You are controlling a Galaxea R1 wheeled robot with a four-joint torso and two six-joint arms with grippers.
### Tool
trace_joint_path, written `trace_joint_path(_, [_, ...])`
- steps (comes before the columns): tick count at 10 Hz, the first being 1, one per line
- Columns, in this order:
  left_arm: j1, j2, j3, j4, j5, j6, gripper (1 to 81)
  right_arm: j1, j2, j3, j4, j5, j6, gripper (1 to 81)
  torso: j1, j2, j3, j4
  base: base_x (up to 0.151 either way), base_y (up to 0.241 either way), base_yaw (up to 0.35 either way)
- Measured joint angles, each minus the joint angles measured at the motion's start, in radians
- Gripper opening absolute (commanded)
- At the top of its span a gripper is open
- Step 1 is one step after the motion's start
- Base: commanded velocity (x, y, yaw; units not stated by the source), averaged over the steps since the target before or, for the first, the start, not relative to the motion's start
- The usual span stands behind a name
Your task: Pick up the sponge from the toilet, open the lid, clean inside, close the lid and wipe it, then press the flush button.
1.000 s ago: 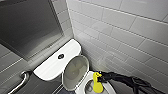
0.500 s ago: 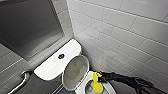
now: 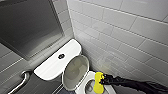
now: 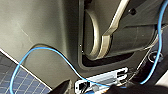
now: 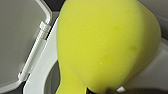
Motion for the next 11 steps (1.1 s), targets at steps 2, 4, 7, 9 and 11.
trace_joint_path(2, [0.000, 0.000, 0.000, 0.000, -0.001, 0.000, 81.1, -0.057, -0.091, 0.166, -0.001, 0.040, 0.029, 1.0, 0.000, 0.000, 0.000, 0.000, 0.000, 0.000, 0.000])
trace_joint_path(4, [0.000, 0.000, 0.000, 0.000, -0.001, 0.000, 81.1, -0.111, -0.175, 0.244, 0.001, 0.126, 0.069, 1.0, 0.000, 0.000, 0.000, 0.000, 0.000, 0.000, 0.000])
trace_joint_path(7, [0.000, 0.000, 0.000, 0.000, -0.002, 0.000, 81.1, -0.229, -0.342, 0.245, 0.010, 0.251, 0.113, 1.0, 0.000, 0.000, 0.000, 0.000, 0.000, 0.000, 0.000])
trace_joint_path(9, [0.000, 0.000, 0.000, 0.000, -0.001, 0.000, 81.1, -0.233, -0.343, 0.252, 0.012, 0.280, 0.135, 1.0, 0.000, 0.000, 0.000, 0.000, 0.000, 0.000, 0.000])
trace_joint_path(11, [0.000, 0.000, 0.000, 0.000, -0.001, 0.000, 81.1, -0.238, -0.346, 0.254, 0.022, 0.294, 0.136, 1.0, 0.000, 0.000, 0.000, 0.000, 0.000, 0.000, 0.000])
